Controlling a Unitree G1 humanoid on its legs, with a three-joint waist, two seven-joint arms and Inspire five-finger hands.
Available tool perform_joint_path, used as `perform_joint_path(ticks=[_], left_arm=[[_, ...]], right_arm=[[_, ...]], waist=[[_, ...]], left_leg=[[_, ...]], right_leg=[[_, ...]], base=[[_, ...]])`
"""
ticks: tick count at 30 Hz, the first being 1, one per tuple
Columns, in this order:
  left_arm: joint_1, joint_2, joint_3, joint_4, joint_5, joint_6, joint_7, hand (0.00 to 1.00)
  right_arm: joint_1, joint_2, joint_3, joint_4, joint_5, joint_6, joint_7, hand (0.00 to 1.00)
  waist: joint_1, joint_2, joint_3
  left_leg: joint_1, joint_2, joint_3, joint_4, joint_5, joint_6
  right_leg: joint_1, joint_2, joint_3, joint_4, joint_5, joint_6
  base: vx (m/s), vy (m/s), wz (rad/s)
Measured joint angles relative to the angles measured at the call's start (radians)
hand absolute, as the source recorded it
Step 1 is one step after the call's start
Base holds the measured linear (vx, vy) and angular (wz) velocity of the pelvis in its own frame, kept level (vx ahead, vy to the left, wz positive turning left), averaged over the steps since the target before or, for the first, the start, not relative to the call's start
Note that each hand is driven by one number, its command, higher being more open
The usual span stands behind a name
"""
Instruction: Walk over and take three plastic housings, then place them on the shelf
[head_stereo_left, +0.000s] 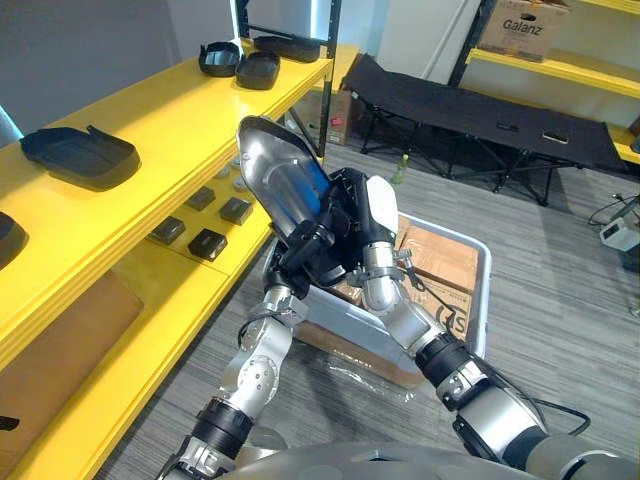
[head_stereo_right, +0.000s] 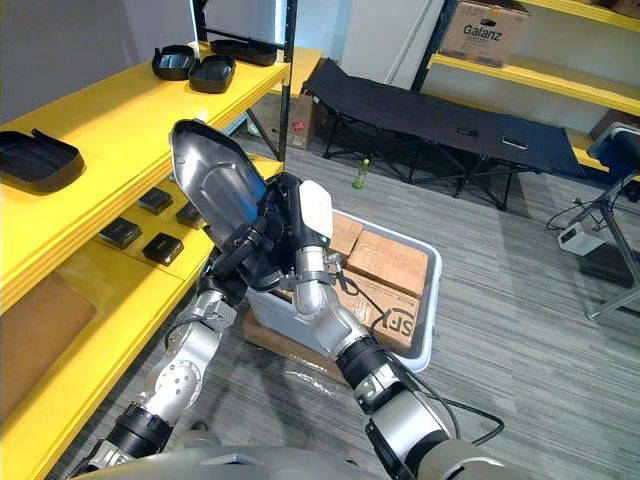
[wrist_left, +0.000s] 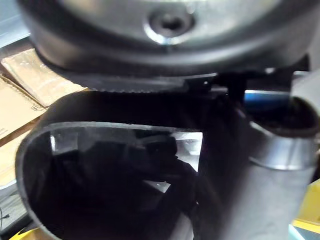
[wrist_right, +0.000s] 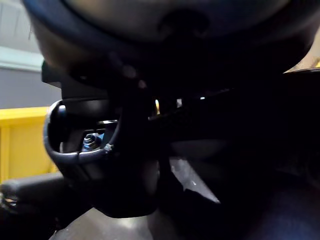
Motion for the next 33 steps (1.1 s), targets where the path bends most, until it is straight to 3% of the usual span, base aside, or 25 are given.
perform_joint_path(ticks=[8, 15, 16, 18, 19, 25, 32, 33], left_arm=[[0.000, -0.002, -0.014, 0.003, 0.040, -0.005, 0.042, 0.00], [0.000, -0.032, 0.045, 0.072, 0.057, -0.083, 0.156, 0.00], [0.001, -0.032, 0.047, 0.072, 0.066, -0.083, 0.168, 1.00], [0.004, -0.032, 0.051, 0.072, 0.066, -0.087, 0.167, 1.00], [0.007, -0.032, 0.051, 0.072, 0.073, -0.090, 0.161, 0.00], [0.046, -0.038, 0.056, 0.071, 0.117, -0.101, 0.135, 0.00], [0.057, -0.039, 0.056, 0.070, 0.201, -0.101, 0.109, 0.00], [0.057, -0.039, 0.056, 0.070, 0.207, -0.101, 0.110, 0.00]], right_arm=[[0.028, 0.006, -0.001, 0.001, 0.062, -0.003, -0.002, 0.00], [0.121, 0.066, 0.001, -0.015, 0.167, -0.101, -0.008, 0.00], [0.135, 0.066, 0.002, -0.019, 0.172, -0.115, -0.008, 0.00], [0.160, 0.067, 0.003, -0.045, 0.172, -0.122, -0.007, 0.00], [0.171, 0.067, -0.001, -0.051, 0.172, -0.125, -0.007, 0.00], [0.221, 0.065, 0.012, -0.074, 0.171, -0.140, -0.005, 0.00], [0.258, 0.048, 0.015, -0.092, 0.173, -0.172, -0.004, 0.00], [0.259, 0.047, 0.015, -0.092, 0.173, -0.173, -0.004, 1.00]], waist=[[-0.009, -0.010, -0.006], [-0.034, -0.022, -0.013], [-0.032, -0.022, -0.013], [-0.033, -0.022, -0.013], [-0.034, -0.022, -0.013], [-0.058, -0.022, -0.013], [-0.063, -0.021, -0.013], [-0.063, -0.021, -0.013]], left_leg=[[0.000, 0.003, 0.004, -0.001, -0.005, -0.003], [0.000, 0.006, 0.022, 0.000, -0.007, -0.003], [0.001, 0.006, 0.022, 0.000, -0.007, -0.003], [0.001, 0.006, 0.023, 0.000, -0.009, -0.004], [0.002, 0.006, 0.023, 0.000, -0.010, -0.004], [0.003, 0.006, 0.027, 0.011, -0.022, -0.004], [0.003, 0.008, 0.038, 0.032, -0.040, -0.004], [0.003, 0.008, 0.038, 0.033, -0.040, -0.003]], right_leg=[[-0.008, 0.002, -0.002, 0.000, -0.002, -0.002], [-0.016, 0.002, 0.015, 0.000, -0.003, -0.002], [-0.016, 0.002, 0.014, 0.000, -0.003, -0.003], [-0.016, 0.002, 0.014, 0.001, -0.004, -0.005], [-0.016, 0.002, 0.013, 0.001, -0.006, -0.008], [-0.018, 0.002, 0.013, 0.001, -0.013, -0.018], [-0.016, 0.001, 0.014, 0.010, -0.014, -0.018], [-0.016, 0.001, 0.014, 0.010, -0.014, -0.018]], base=[[0.00, 0.004, 0.00], [0.01, 0.017, -0.07], [0.00, 0.000, 0.00], [0.00, 0.000, 0.00], [0.00, 0.000, 0.00], [0.00, 0.007, -0.02], [0.01, 0.018, -0.04], [0.01, 0.028, -0.03]])
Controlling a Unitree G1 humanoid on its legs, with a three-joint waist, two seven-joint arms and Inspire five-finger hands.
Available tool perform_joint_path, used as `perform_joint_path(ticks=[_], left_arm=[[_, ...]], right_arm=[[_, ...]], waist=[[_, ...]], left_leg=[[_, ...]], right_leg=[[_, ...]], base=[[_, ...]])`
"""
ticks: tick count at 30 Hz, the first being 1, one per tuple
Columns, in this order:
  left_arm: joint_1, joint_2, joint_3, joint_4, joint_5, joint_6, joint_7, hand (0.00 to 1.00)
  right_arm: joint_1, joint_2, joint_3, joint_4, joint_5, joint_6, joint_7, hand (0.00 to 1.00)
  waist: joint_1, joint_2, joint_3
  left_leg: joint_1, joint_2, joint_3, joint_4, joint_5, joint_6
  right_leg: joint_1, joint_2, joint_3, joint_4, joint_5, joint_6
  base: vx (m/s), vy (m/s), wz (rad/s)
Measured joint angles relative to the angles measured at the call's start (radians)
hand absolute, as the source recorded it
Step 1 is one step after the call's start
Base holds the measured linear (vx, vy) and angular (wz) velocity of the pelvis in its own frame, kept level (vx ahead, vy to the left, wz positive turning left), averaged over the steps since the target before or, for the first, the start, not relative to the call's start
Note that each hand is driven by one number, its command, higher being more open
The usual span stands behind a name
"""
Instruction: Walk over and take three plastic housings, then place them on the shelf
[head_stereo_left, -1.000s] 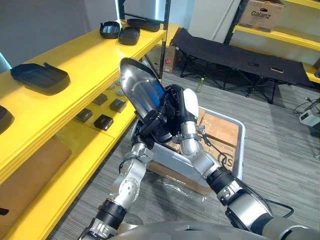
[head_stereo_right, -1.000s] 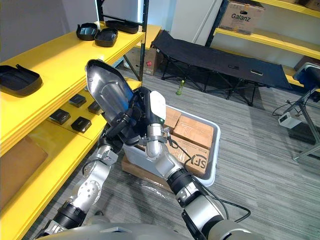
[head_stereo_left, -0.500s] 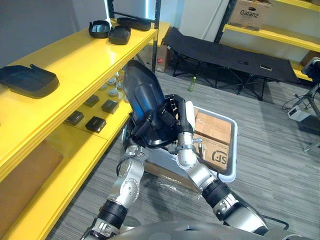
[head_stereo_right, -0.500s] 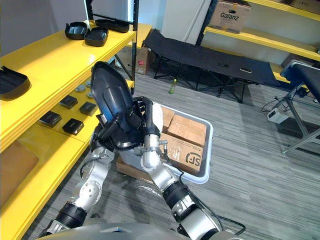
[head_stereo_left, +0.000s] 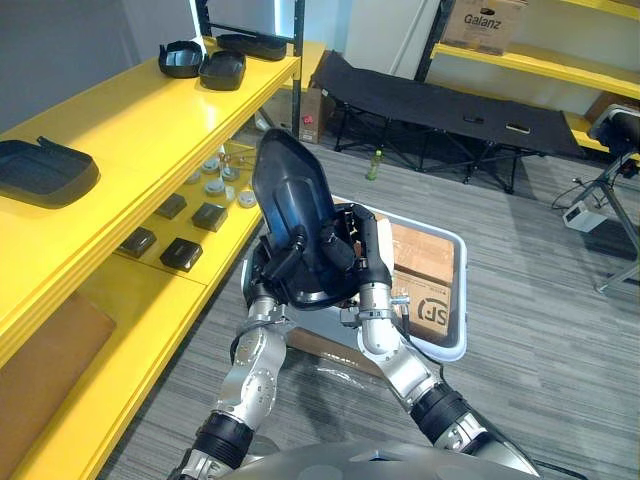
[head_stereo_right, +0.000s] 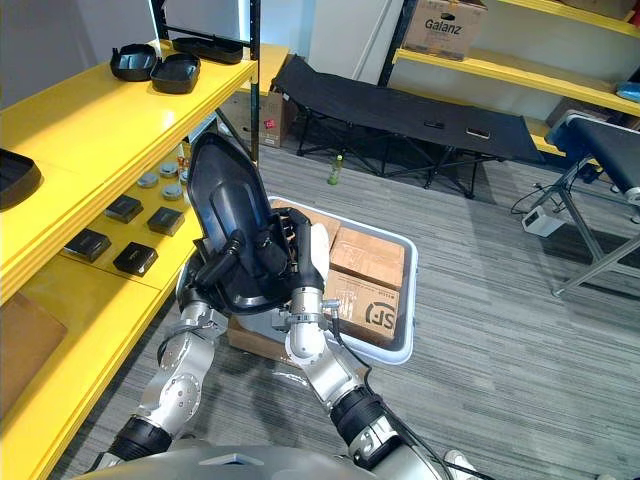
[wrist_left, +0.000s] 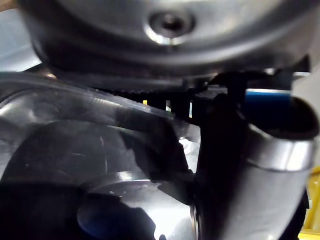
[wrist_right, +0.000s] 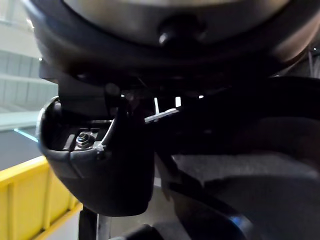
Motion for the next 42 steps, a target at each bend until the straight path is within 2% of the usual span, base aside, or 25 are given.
perform_joint_path(ticks=[5, 9, 12, 13, 16, 18, 21, 23, 24, 26, 30, 33, 34, 36, 37, 40, 42], left_arm=[[0.002, 0.000, -0.001, -0.014, 0.072, 0.000, 0.038, 0.00], [0.019, -0.001, 0.016, -0.105, 0.217, 0.000, 0.132, 0.00], [0.020, -0.020, 0.057, -0.186, 0.426, 0.000, 0.255, 0.00], [0.021, -0.055, 0.109, -0.241, 0.519, -0.003, 0.311, 0.00], [0.029, -0.082, 0.182, -0.295, 0.678, -0.012, 0.406, 0.00], [0.029, -0.090, 0.242, -0.311, 0.753, -0.025, 0.466, 0.00], [0.030, -0.099, 0.352, -0.337, 0.940, -0.024, 0.598, 0.00], [0.033, -0.098, 0.386, -0.344, 1.022, -0.019, 0.656, 0.00], [0.045, -0.099, 0.394, -0.364, 1.079, 0.006, 0.682, 0.00], [0.058, -0.098, 0.398, -0.376, 1.154, 0.029, 0.697, 0.00], [0.059, -0.096, 0.396, -0.367, 1.163, 0.044, 0.691, 0.00], [0.065, -0.096, 0.408, -0.358, 1.033, -0.003, 0.648, 0.00], [0.085, -0.098, 0.417, -0.352, 0.925, -0.064, 0.582, 0.00], [0.132, -0.099, 0.414, -0.351, 0.727, -0.136, 0.427, 0.00], [0.158, -0.099, 0.412, -0.350, 0.648, -0.151, 0.355, 0.00], [0.197, -0.099, 0.406, -0.342, 0.526, -0.161, 0.220, 0.00], [0.223, -0.098, 0.405, -0.342, 0.452, -0.171, 0.138, 0.00]], right_arm=[[0.028, -0.010, 0.015, 0.000, 0.001, -0.028, 0.007, 1.00], [0.043, -0.035, 0.065, 0.000, 0.043, -0.056, 0.055, 1.00], [0.055, -0.027, 0.073, -0.008, 0.101, -0.071, 0.091, 1.00], [0.080, -0.024, 0.071, -0.031, 0.152, -0.071, 0.098, 1.00], [0.111, -0.021, 0.062, -0.099, 0.257, -0.082, 0.141, 1.00], [0.126, -0.026, 0.045, -0.110, 0.310, -0.079, 0.172, 1.00], [0.180, -0.037, -0.014, -0.110, 0.478, -0.053, 0.241, 1.00], [0.213, -0.045, -0.049, -0.110, 0.557, -0.049, 0.301, 1.00], [0.232, -0.046, -0.070, -0.110, 0.602, -0.047, 0.358, 1.00], [0.239, -0.055, -0.080, -0.111, 0.617, -0.026, 0.398, 1.00], [0.276, -0.077, -0.111, -0.160, 0.616, 0.000, 0.444, 1.00], [0.316, -0.080, -0.164, -0.206, 0.594, 0.022, 0.467, 1.00], [0.330, -0.080, -0.192, -0.217, 0.561, 0.045, 0.475, 1.00], [0.360, -0.080, -0.246, -0.228, 0.537, 0.070, 0.485, 1.00], [0.369, -0.080, -0.269, -0.228, 0.537, 0.081, 0.486, 1.00], [0.389, -0.081, -0.315, -0.228, 0.522, 0.089, 0.486, 1.00], [0.388, -0.082, -0.335, -0.229, 0.496, 0.123, 0.492, 1.00]], waist=[[-0.001, 0.005, 0.000], [-0.006, 0.010, 0.001], [-0.005, 0.019, -0.001], [-0.005, 0.022, -0.001], [-0.003, 0.031, -0.001], [-0.006, 0.034, -0.003], [-0.003, 0.034, -0.003], [-0.003, 0.034, -0.003], [-0.006, 0.034, -0.003], [-0.020, 0.035, -0.003], [-0.028, 0.043, -0.007], [-0.043, 0.047, -0.010], [-0.052, 0.047, -0.011], [-0.052, 0.047, -0.011], [-0.053, 0.047, -0.010], [-0.056, 0.049, -0.010], [-0.058, 0.051, -0.009]], left_leg=[[0.000, 0.000, 0.000, 0.003, -0.003, 0.001], [0.000, 0.000, -0.001, 0.015, -0.010, 0.001], [0.000, 0.000, -0.001, 0.020, -0.015, 0.001], [-0.001, 0.000, -0.001, 0.021, -0.016, 0.001], [-0.002, 0.000, -0.001, 0.028, -0.022, 0.000], [-0.002, 0.001, -0.001, 0.030, -0.024, 0.000], [-0.002, 0.001, 0.000, 0.033, -0.029, 0.001], [-0.002, 0.001, 0.003, 0.033, -0.031, 0.001], [-0.002, 0.001, 0.005, 0.033, -0.032, 0.000], [-0.002, 0.001, 0.011, 0.033, -0.033, 0.000], [-0.002, 0.001, 0.024, 0.034, -0.039, 0.000], [-0.002, 0.002, 0.039, 0.035, -0.043, 0.001], [-0.001, 0.002, 0.042, 0.035, -0.045, 0.001], [-0.001, 0.003, 0.060, 0.035, -0.048, 0.001], [-0.002, 0.003, 0.067, 0.035, -0.049, 0.001], [-0.001, 0.003, 0.068, 0.035, -0.052, 0.001], [-0.001, 0.003, 0.068, 0.035, -0.054, 0.003]], right_leg=[[-0.002, -0.002, 0.000, 0.009, -0.007, -0.001], [-0.002, -0.003, -0.001, 0.013, -0.011, -0.003], [-0.002, -0.003, -0.001, 0.013, -0.012, -0.002], [-0.002, -0.003, -0.001, 0.013, -0.011, -0.002], [0.000, -0.003, -0.001, 0.012, -0.011, -0.002], [0.001, -0.003, -0.001, 0.012, -0.011, -0.002], [0.001, -0.003, 0.000, 0.010, -0.011, -0.002], [0.001, -0.003, 0.001, 0.005, -0.011, -0.001], [0.001, -0.002, 0.002, 0.000, -0.009, 0.001], [0.000, -0.002, 0.007, -0.007, -0.005, 0.007], [-0.010, -0.002, 0.020, -0.007, -0.004, 0.008], [-0.020, -0.002, 0.036, -0.007, -0.003, 0.010], [-0.021, -0.001, 0.041, -0.007, -0.003, 0.010], [-0.031, -0.002, 0.059, -0.008, -0.001, 0.012], [-0.036, -0.002, 0.064, -0.008, 0.000, 0.013], [-0.036, -0.002, 0.065, -0.008, -0.001, 0.013], [-0.036, -0.002, 0.065, -0.008, -0.001, 0.013]], base=[[0.00, 0.000, 0.00], [0.00, 0.000, 0.00], [0.00, 0.000, 0.00], [0.00, 0.000, 0.00], [0.00, 0.000, 0.00], [0.00, 0.000, 0.00], [0.00, 0.000, 0.00], [0.00, 0.017, -0.04], [0.01, 0.020, -0.05], [0.01, 0.025, -0.06], [0.01, 0.026, -0.11], [0.03, 0.036, -0.13], [0.04, 0.031, -0.09], [0.04, 0.041, -0.20], [0.03, 0.033, -0.17], [0.00, 0.008, -0.03], [0.00, 0.000, 0.00]])
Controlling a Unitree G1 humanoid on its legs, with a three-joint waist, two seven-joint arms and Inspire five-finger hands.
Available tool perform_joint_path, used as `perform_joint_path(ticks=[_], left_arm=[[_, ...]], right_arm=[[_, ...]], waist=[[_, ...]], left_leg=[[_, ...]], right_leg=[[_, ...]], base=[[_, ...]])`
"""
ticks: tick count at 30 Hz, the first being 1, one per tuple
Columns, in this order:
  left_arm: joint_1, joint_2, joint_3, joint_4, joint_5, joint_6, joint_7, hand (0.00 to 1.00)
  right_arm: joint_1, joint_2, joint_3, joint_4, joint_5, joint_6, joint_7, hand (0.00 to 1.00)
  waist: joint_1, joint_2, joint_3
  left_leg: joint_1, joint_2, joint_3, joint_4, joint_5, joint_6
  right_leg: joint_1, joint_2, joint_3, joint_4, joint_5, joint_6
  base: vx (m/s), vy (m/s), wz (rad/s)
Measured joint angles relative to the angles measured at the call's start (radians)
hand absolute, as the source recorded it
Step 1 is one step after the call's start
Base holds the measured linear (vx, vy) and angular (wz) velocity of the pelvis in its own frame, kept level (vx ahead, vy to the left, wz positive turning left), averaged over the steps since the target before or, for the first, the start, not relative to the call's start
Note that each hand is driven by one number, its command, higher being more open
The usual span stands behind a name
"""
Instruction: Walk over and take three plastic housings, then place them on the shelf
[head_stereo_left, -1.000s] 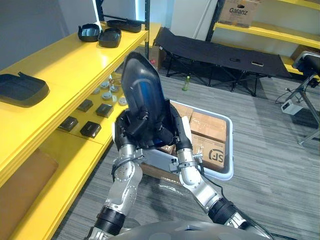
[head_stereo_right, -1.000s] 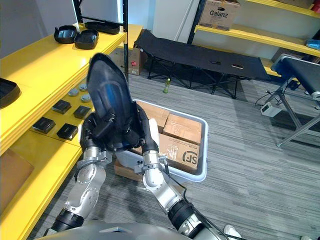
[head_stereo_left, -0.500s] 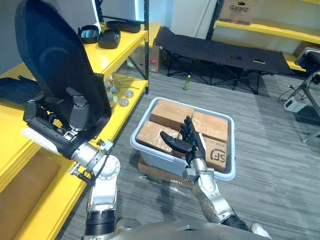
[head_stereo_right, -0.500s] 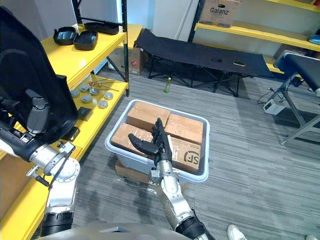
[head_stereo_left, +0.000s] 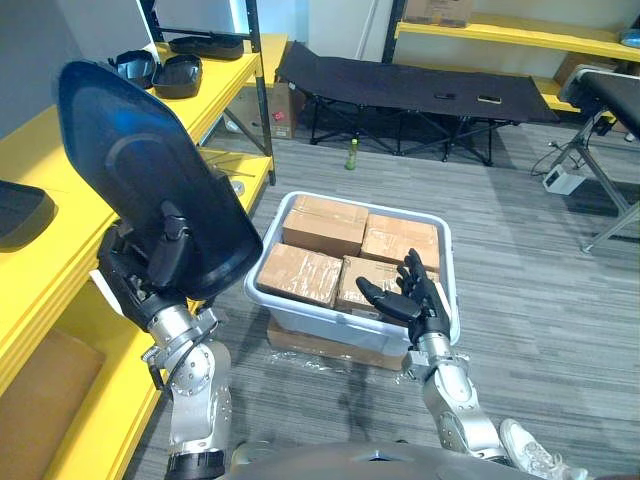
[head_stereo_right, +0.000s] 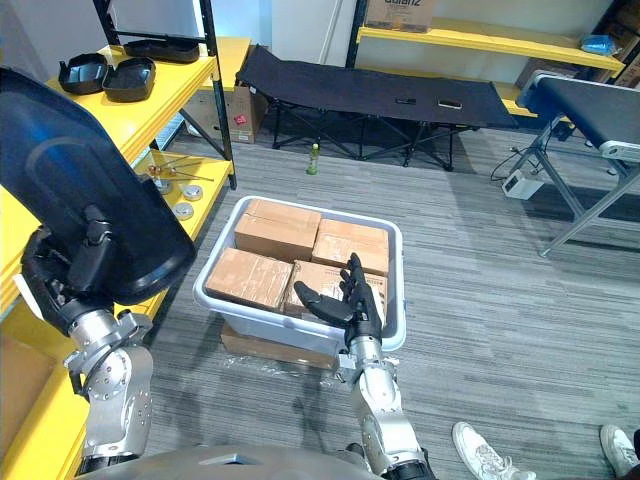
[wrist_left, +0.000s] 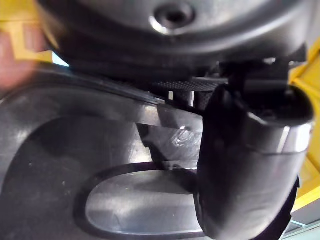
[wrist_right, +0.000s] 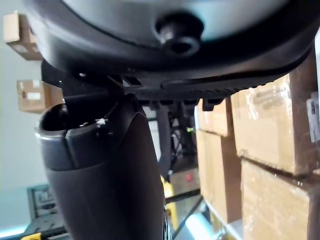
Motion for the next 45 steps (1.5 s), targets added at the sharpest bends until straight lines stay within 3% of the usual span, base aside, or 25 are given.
perform_joint_path(ticks=[5, 12, 13, 15, 17, 18, 19, 21, 25, 28, 29, 31, 33, 39, 42, 45], left_arm=[[0.067, 0.000, 0.021, -0.047, -0.046, -0.018, -0.080, 0.00], [0.147, -0.006, 0.142, -0.213, -0.051, -0.029, -0.166, 0.00], [0.178, -0.014, 0.172, -0.230, -0.070, -0.033, -0.189, 0.00], [0.216, -0.016, 0.192, -0.238, -0.125, -0.036, -0.223, 0.00], [0.223, -0.012, 0.193, -0.248, -0.204, -0.035, -0.290, 0.00], [0.212, -0.007, 0.183, -0.248, -0.247, -0.036, -0.355, 0.00], [0.211, -0.006, 0.153, -0.248, -0.275, -0.036, -0.415, 0.00], [0.218, -0.007, 0.114, -0.248, -0.274, -0.042, -0.460, 0.00], [0.215, 0.014, 0.111, -0.267, -0.269, -0.046, -0.496, 0.00], [0.207, 0.046, 0.070, -0.266, -0.283, -0.030, -0.567, 0.00], [0.196, 0.059, 0.029, -0.253, -0.307, -0.020, -0.594, 0.00], [0.165, 0.076, -0.036, -0.224, -0.316, -0.018, -0.628, 0.00], [0.122, 0.087, -0.101, -0.187, -0.316, -0.020, -0.653, 0.00], [0.130, 0.087, -0.166, -0.176, -0.301, -0.026, -0.631, 0.00], [0.149, 0.091, -0.163, -0.176, -0.295, -0.028, -0.587, 0.00], [0.154, 0.094, -0.148, -0.176, -0.288, -0.028, -0.553, 0.00]], right_arm=[[-0.004, 0.001, -0.005, -0.001, 0.004, 0.028, 0.025, 1.00], [-0.063, -0.003, 0.027, -0.002, -0.071, 0.050, 0.038, 1.00], [-0.083, -0.003, 0.041, -0.002, -0.078, 0.050, 0.038, 1.00], [-0.097, -0.002, 0.053, -0.008, -0.108, 0.050, 0.038, 1.00], [-0.097, -0.002, 0.049, -0.037, -0.115, 0.054, 0.046, 1.00], [-0.094, -0.007, 0.038, -0.071, -0.116, 0.067, 0.038, 1.00], [-0.084, -0.024, 0.022, -0.110, -0.113, 0.064, 0.035, 1.00], [-0.082, -0.038, 0.006, -0.115, -0.112, 0.061, 0.034, 1.00], [-0.092, 0.021, 0.018, -0.115, -0.115, 0.019, 0.004, 1.00], [-0.100, 0.038, 0.036, -0.117, -0.163, -0.026, -0.016, 1.00], [-0.092, 0.030, 0.037, -0.123, -0.201, -0.042, -0.030, 1.00], [-0.075, 0.017, 0.036, -0.138, -0.190, -0.054, -0.032, 1.00], [-0.051, 0.004, 0.022, -0.149, -0.175, -0.073, -0.013, 1.00], [0.055, -0.014, -0.034, -0.149, -0.064, -0.131, 0.116, 1.00], [0.051, -0.033, -0.016, -0.149, -0.053, -0.160, 0.172, 1.00], [-0.020, -0.033, 0.060, -0.149, -0.057, -0.183, 0.183, 1.00]], waist=[[0.015, 0.020, 0.006], [0.097, 0.037, 0.016], [0.122, 0.043, 0.019], [0.138, 0.050, 0.023], [0.114, 0.044, 0.023], [0.101, 0.039, 0.029], [0.089, 0.058, 0.041], [0.107, 0.066, 0.045], [0.119, 0.047, 0.060], [0.109, 0.036, 0.061], [0.084, 0.038, 0.062], [0.064, 0.039, 0.063], [0.056, 0.049, 0.071], [0.034, 0.074, 0.083], [0.040, 0.068, 0.101], [0.072, 0.062, 0.131]], left_leg=[[-0.028, -0.001, -0.034, 0.010, 0.000, 0.001], [-0.073, -0.016, -0.174, 0.035, 0.008, 0.000], [-0.074, -0.017, -0.195, 0.035, 0.009, -0.002], [-0.092, -0.017, -0.218, 0.037, 0.020, 0.004], [-0.178, -0.021, -0.151, 0.061, 0.062, 0.061], [-0.204, 0.014, -0.040, 0.050, 0.094, 0.128], [-0.226, 0.043, 0.063, 0.046, 0.170, 0.111], [-0.215, 0.017, 0.062, 0.012, 0.196, 0.072], [-0.185, -0.015, 0.117, -0.012, 0.190, 0.075], [-0.192, -0.024, 0.130, -0.044, 0.199, 0.096], [-0.196, -0.037, 0.103, -0.063, 0.216, 0.102], [-0.199, -0.047, 0.072, -0.086, 0.238, 0.098], [-0.212, -0.046, 0.032, -0.089, 0.265, 0.090], [-0.210, -0.042, -0.002, -0.080, 0.280, 0.099], [-0.234, -0.038, -0.005, -0.032, 0.272, 0.109], [-0.259, -0.033, -0.023, 0.024, 0.244, 0.108]], right_leg=[[0.004, 0.000, -0.034, 0.000, -0.001, 0.000], [0.078, 0.004, -0.177, 0.006, -0.030, 0.010], [0.090, 0.006, -0.197, 0.013, -0.044, 0.013], [0.109, 0.005, -0.239, 0.036, -0.064, 0.013], [0.121, 0.001, -0.346, 0.061, -0.095, -0.007], [0.122, 0.002, -0.408, 0.084, -0.104, -0.007], [0.135, -0.007, -0.452, 0.116, -0.123, 0.017], [0.138, -0.032, -0.455, 0.136, -0.134, 0.032], [0.119, -0.081, -0.410, 0.145, -0.133, 0.033], [0.055, -0.076, -0.294, 0.166, -0.178, 0.011], [0.039, -0.062, -0.219, 0.186, -0.208, 0.003], [0.026, -0.065, -0.192, 0.236, -0.244, 0.004], [0.013, -0.064, -0.187, 0.292, -0.276, 0.025], [0.017, -0.065, -0.187, 0.369, -0.338, 0.025], [0.014, -0.067, -0.189, 0.397, -0.366, 0.015], [0.016, -0.075, -0.204, 0.445, -0.397, 0.012]], base=[[-0.01, 0.010, 0.17], [0.00, 0.002, 0.58], [-0.01, 0.001, 0.40], [-0.01, -0.019, 0.76], [-0.02, -0.032, 1.50], [0.00, 0.024, 2.04], [0.01, 0.031, 1.68], [-0.03, 0.127, 0.69], [-0.04, 0.105, -0.22], [-0.05, 0.027, -0.06], [-0.08, -0.005, 0.51], [-0.05, -0.022, 0.56], [-0.02, -0.051, 0.41], [-0.05, -0.050, 0.19], [-0.07, -0.018, 0.13], [-0.09, -0.007, 0.19]])
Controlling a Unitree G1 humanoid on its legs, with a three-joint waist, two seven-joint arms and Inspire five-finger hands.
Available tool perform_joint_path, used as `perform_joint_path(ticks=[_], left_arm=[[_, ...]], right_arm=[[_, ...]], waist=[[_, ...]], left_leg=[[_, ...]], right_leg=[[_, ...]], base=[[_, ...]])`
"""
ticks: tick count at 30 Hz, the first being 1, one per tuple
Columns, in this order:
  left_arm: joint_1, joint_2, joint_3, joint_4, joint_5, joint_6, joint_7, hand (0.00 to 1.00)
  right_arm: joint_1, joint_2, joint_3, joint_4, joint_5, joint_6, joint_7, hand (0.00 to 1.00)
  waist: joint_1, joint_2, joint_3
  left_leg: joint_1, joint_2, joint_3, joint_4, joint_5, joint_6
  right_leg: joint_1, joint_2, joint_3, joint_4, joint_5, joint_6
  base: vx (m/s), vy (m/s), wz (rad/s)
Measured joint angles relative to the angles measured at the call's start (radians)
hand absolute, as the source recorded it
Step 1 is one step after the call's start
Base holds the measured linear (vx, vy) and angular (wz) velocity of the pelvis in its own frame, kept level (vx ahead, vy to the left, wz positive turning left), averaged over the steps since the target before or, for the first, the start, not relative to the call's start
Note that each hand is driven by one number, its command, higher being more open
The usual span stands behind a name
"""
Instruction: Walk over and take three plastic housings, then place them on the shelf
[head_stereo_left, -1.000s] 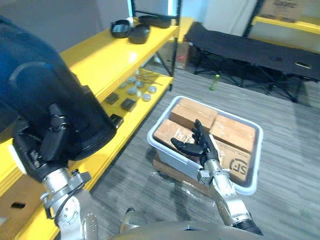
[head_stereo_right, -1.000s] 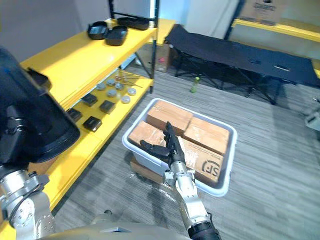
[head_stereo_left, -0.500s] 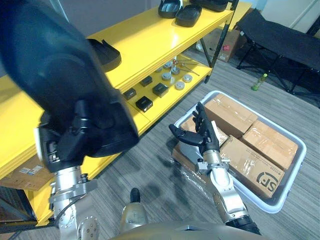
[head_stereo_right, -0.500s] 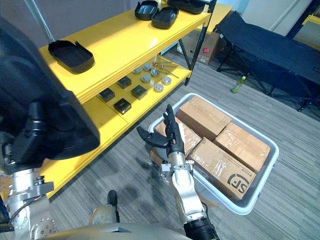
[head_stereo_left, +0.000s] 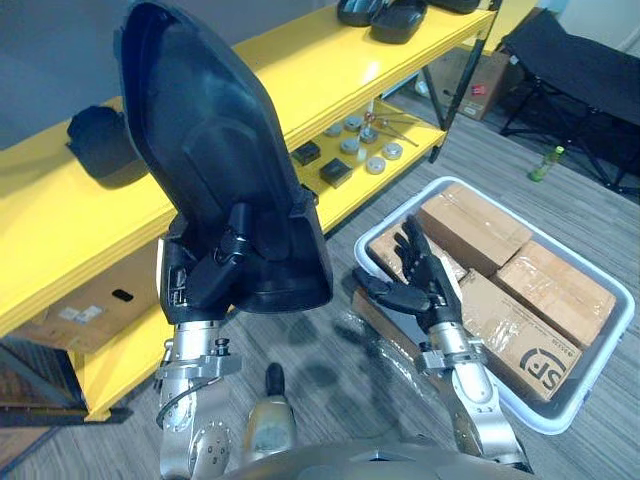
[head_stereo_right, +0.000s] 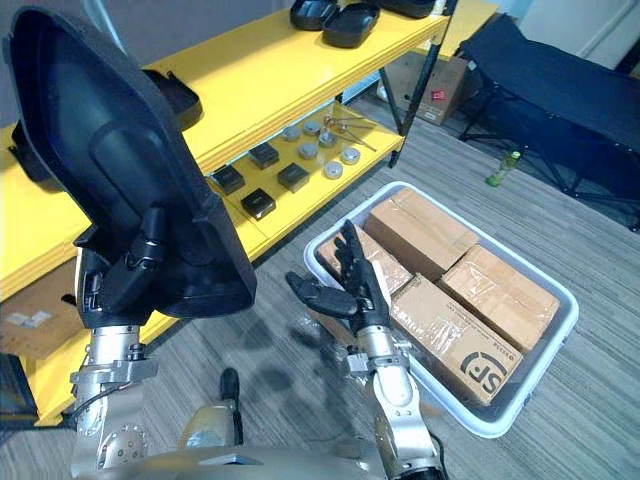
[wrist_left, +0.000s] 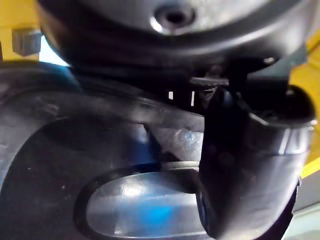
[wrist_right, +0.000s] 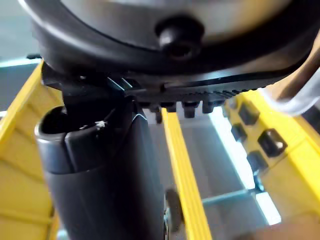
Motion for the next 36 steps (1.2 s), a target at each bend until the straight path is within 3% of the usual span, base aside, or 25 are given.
perform_joint_path(ticks=[4, 6, 7, 9, 10, 11, 12, 13, 15, 17, 18, 19, 20, 22, 23, 24, 25, 29, 34, 36], left_arm=[[0.002, 0.000, 0.052, -0.014, 0.016, -0.004, 0.007, 0.00], [0.001, 0.001, 0.116, -0.061, 0.031, -0.005, 0.002, 0.00], [0.000, 0.003, 0.130, -0.075, 0.036, -0.006, -0.001, 0.00], [-0.030, 0.002, 0.167, -0.091, 0.067, -0.025, -0.003, 0.00], [-0.041, 0.011, 0.193, -0.107, 0.097, -0.030, -0.001, 0.00], [-0.045, 0.014, 0.206, -0.118, 0.112, -0.031, 0.001, 0.00], [-0.059, 0.027, 0.230, -0.131, 0.147, -0.041, 0.018, 0.00], [-0.084, 0.037, 0.243, -0.127, 0.178, -0.039, 0.051, 0.00], [-0.097, 0.050, 0.251, -0.124, 0.202, -0.025, 0.080, 0.00], [-0.133, 0.069, 0.239, -0.104, 0.231, -0.011, 0.085, 0.00], [-0.164, 0.080, 0.221, -0.079, 0.228, -0.011, 0.080, 0.00], [-0.189, 0.091, 0.200, -0.044, 0.221, -0.010, 0.078, 0.00], [-0.197, 0.094, 0.190, -0.027, 0.219, -0.003, 0.078, 0.00], [-0.201, 0.094, 0.180, 0.009, 0.217, 0.024, 0.080, 0.00], [-0.199, 0.075, 0.174, 0.028, 0.216, 0.039, 0.082, 0.00], [-0.188, 0.064, 0.167, 0.036, 0.215, 0.049, 0.084, 0.00], [-0.179, 0.063, 0.167, 0.036, 0.211, 0.049, 0.081, 0.00], [-0.128, 0.044, 0.170, 0.035, 0.128, 0.048, 0.052, 0.00], [-0.140, 0.038, 0.150, 0.035, 0.144, 0.048, 0.035, 0.00], [-0.138, 0.035, 0.131, 0.035, 0.167, 0.048, 0.046, 0.00]], right_arm=[[-0.086, 0.006, 0.072, 0.000, -0.008, -0.010, 0.003, 1.00], [-0.103, 0.024, 0.071, 0.000, -0.009, 0.000, 0.007, 1.00], [-0.101, 0.027, 0.067, 0.001, -0.008, 0.004, 0.004, 1.00], [-0.098, 0.027, 0.041, 0.008, -0.003, 0.009, -0.008, 1.00], [-0.106, 0.031, 0.025, 0.008, 0.000, 0.007, -0.012, 1.00], [-0.114, 0.034, 0.021, 0.008, 0.001, 0.006, -0.014, 1.00], [-0.140, 0.037, 0.013, 0.009, 0.000, 0.002, -0.019, 1.00], [-0.170, 0.040, 0.005, 0.011, 0.000, -0.011, -0.024, 1.00], [-0.216, 0.039, -0.006, 0.010, 0.005, -0.029, -0.032, 1.00], [-0.248, 0.033, -0.043, -0.021, 0.031, -0.062, -0.032, 1.00], [-0.272, 0.024, -0.075, -0.068, 0.033, -0.066, -0.045, 1.00], [-0.294, 0.008, -0.098, -0.109, 0.037, -0.081, -0.063, 1.00], [-0.304, 0.001, -0.111, -0.125, 0.039, -0.085, -0.067, 1.00], [-0.341, -0.011, -0.134, -0.135, 0.043, -0.108, -0.065, 1.00], [-0.361, -0.025, -0.146, -0.131, 0.059, -0.113, -0.055, 1.00], [-0.372, -0.046, -0.147, -0.131, 0.073, -0.113, -0.048, 1.00], [-0.376, -0.052, -0.149, -0.130, 0.078, -0.113, -0.044, 1.00], [-0.373, -0.060, -0.172, -0.133, 0.147, -0.100, 0.043, 1.00], [-0.328, -0.076, -0.219, -0.207, 0.227, -0.094, 0.127, 1.00], [-0.313, -0.068, -0.228, -0.218, 0.228, -0.090, 0.150, 1.00]], waist=[[0.047, -0.010, 0.014], [0.078, -0.042, 0.027], [0.077, -0.050, 0.025], [0.074, -0.049, 0.023], [0.073, -0.050, 0.019], [0.074, -0.051, 0.018], [0.069, -0.052, 0.019], [0.064, -0.048, 0.021], [0.043, -0.042, 0.024], [0.031, -0.038, 0.026], [0.010, -0.038, 0.023], [-0.009, -0.054, 0.014], [-0.011, -0.059, 0.010], [-0.012, -0.085, -0.006], [-0.010, -0.071, -0.019], [-0.004, -0.041, -0.038], [0.001, -0.031, -0.043], [0.022, -0.026, -0.046], [-0.005, -0.020, -0.049], [-0.013, -0.020, -0.048]], left_leg=[[-0.081, -0.019, -0.034, 0.188, -0.108, -0.005], [-0.119, -0.064, -0.033, 0.315, -0.198, 0.019], [-0.125, -0.078, -0.032, 0.337, -0.225, 0.030], [-0.123, -0.120, -0.066, 0.357, -0.265, 0.046], [-0.109, -0.132, -0.072, 0.338, -0.280, 0.057], [-0.098, -0.136, -0.076, 0.323, -0.283, 0.064], [-0.075, -0.138, -0.100, 0.299, -0.283, 0.088], [-0.043, -0.140, -0.118, 0.277, -0.287, 0.104], [0.028, -0.149, -0.152, 0.233, -0.283, 0.107], [0.077, -0.173, -0.210, 0.188, -0.283, 0.109], [0.081, -0.191, -0.260, 0.171, -0.279, 0.110], [0.085, -0.218, -0.308, 0.163, -0.270, 0.106], [0.091, -0.236, -0.324, 0.163, -0.271, 0.105], [0.103, -0.294, -0.365, 0.169, -0.282, 0.091], [0.095, -0.299, -0.377, 0.188, -0.300, 0.077], [0.071, -0.273, -0.361, 0.206, -0.320, 0.065], [0.068, -0.262, -0.361, 0.209, -0.325, 0.064], [0.097, -0.221, -0.323, 0.203, -0.337, 0.047], [0.062, -0.199, -0.152, 0.201, -0.334, 0.045], [0.006, -0.130, -0.062, 0.285, -0.374, 0.053]], right_leg=[[0.035, -0.030, -0.039, 0.019, -0.016, 0.019], [0.088, -0.081, -0.074, 0.013, -0.023, 0.023], [0.099, -0.085, -0.083, 0.015, -0.011, -0.005], [0.050, -0.137, -0.012, 0.186, 0.106, -0.159], [-0.019, -0.161, 0.056, 0.284, 0.242, -0.226], [-0.049, -0.164, 0.099, 0.321, 0.317, -0.232], [-0.121, -0.158, 0.184, 0.422, 0.327, -0.183], [-0.178, -0.122, 0.227, 0.521, 0.203, -0.161], [-0.203, -0.039, 0.239, 0.517, 0.111, -0.156], [-0.237, 0.076, 0.298, 0.379, 0.047, -0.155], [-0.255, 0.163, 0.384, 0.214, 0.035, -0.127], [-0.271, 0.208, 0.455, 0.081, 0.044, -0.115], [-0.280, 0.209, 0.469, 0.046, 0.055, -0.109], [-0.287, 0.186, 0.470, -0.028, 0.158, -0.132], [-0.273, 0.181, 0.439, -0.046, 0.179, -0.130], [-0.245, 0.206, 0.409, -0.102, 0.186, -0.137], [-0.236, 0.218, 0.400, -0.123, 0.192, -0.143], [-0.163, 0.258, 0.385, -0.194, 0.198, -0.156], [-0.127, 0.233, 0.312, -0.231, 0.195, -0.161], [-0.108, 0.183, 0.265, -0.231, 0.197, -0.156]], base=[[0.01, 0.070, 0.30], [0.12, 0.182, 0.40], [0.19, 0.220, 0.55], [0.25, 0.314, 0.69], [0.23, 0.338, 0.44], [0.26, 0.313, 0.31], [0.27, 0.229, 0.30], [0.27, 0.207, 0.37], [0.26, 0.177, 0.60], [0.29, 0.107, 1.04], [0.30, -0.022, 1.57], [0.29, -0.055, 1.61], [0.27, -0.111, 1.43], [0.26, -0.172, 1.00], [0.25, -0.177, 0.87], [0.23, -0.160, 0.72], [0.21, -0.112, 0.37], [0.17, -0.099, 0.07], [0.04, 0.029, 0.44], [-0.03, 0.161, 0.68]])
